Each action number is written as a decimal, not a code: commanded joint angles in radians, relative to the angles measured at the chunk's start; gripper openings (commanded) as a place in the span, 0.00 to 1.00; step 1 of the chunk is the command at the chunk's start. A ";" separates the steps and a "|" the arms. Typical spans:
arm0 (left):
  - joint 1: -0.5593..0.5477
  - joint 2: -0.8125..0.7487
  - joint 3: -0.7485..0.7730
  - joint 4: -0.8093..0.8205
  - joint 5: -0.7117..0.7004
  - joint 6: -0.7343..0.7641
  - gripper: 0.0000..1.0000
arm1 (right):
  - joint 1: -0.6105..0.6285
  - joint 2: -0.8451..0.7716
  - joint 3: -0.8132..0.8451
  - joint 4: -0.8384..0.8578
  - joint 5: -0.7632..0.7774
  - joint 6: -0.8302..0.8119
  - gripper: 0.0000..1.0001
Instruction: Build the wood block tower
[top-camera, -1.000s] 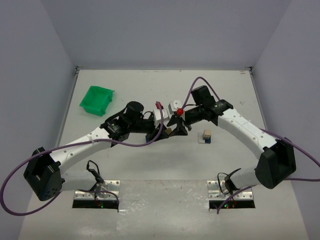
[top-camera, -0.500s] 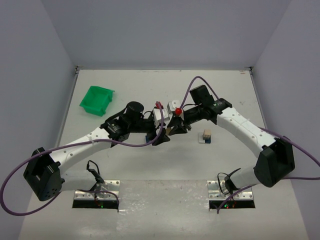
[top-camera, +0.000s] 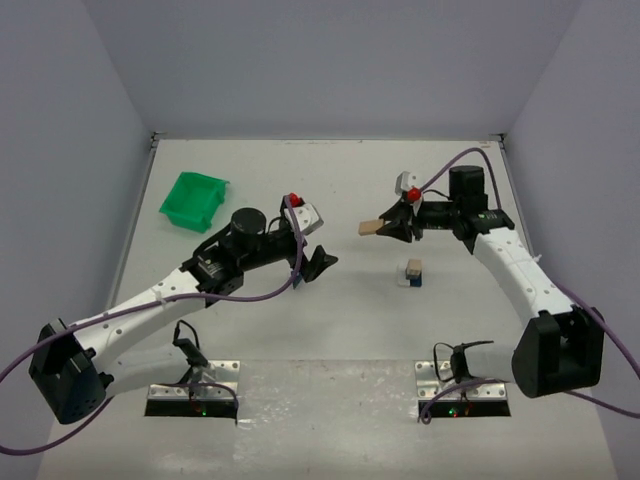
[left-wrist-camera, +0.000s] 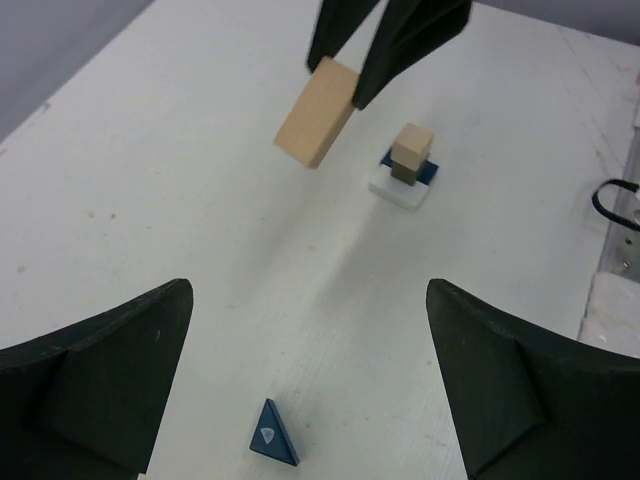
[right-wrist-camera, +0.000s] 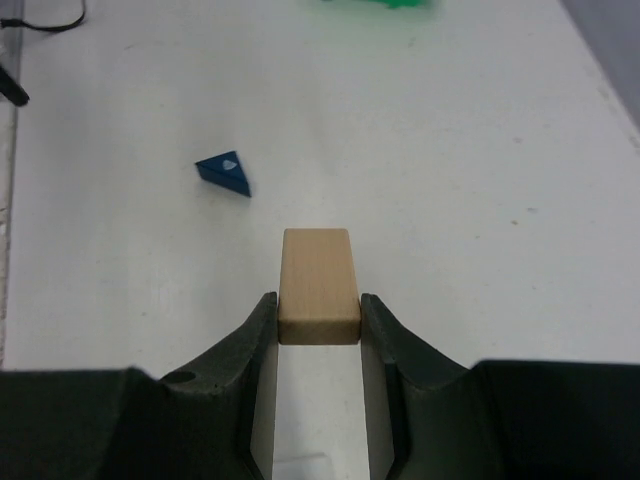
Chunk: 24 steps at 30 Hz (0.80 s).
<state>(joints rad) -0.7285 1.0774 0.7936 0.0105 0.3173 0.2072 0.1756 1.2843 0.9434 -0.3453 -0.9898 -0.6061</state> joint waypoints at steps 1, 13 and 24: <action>-0.008 -0.057 -0.059 0.175 -0.230 -0.112 1.00 | -0.166 -0.053 -0.077 0.180 -0.142 0.031 0.00; -0.006 0.042 -0.086 0.254 -0.386 -0.187 1.00 | -0.443 -0.041 -0.295 0.225 -0.393 -0.112 0.00; -0.006 0.091 -0.079 0.260 -0.382 -0.170 1.00 | -0.515 -0.042 -0.367 0.106 -0.419 -0.346 0.01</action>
<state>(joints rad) -0.7300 1.1644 0.6750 0.2133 -0.0562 0.0360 -0.3061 1.2537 0.5817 -0.2151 -1.3612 -0.8425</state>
